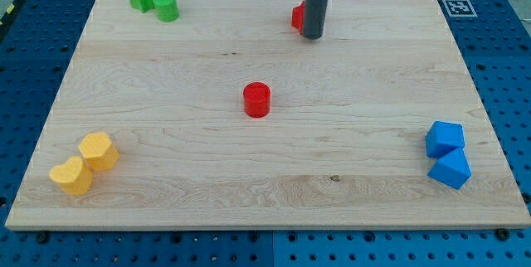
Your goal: Move red star towards top right
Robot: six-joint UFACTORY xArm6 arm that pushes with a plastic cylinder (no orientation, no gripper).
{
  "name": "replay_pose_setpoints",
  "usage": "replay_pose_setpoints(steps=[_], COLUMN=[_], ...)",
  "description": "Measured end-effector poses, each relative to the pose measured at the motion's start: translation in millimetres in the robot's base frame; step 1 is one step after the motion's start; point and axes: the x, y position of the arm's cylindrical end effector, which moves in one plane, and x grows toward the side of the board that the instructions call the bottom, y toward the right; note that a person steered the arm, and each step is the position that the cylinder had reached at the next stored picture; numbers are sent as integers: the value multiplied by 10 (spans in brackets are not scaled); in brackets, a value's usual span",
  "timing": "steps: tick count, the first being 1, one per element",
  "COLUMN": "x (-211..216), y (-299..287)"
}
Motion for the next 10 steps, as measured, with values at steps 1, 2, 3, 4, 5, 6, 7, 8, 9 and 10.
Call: replay_pose_setpoints(steps=[1, 2, 3, 4, 5, 6, 7, 8, 9, 10], x=[-93, -45, 84, -101, -211, -343, -348, -348, -348, -351], y=[21, -181, -664, -778, -774, -767, -497, -174, 154, 409])
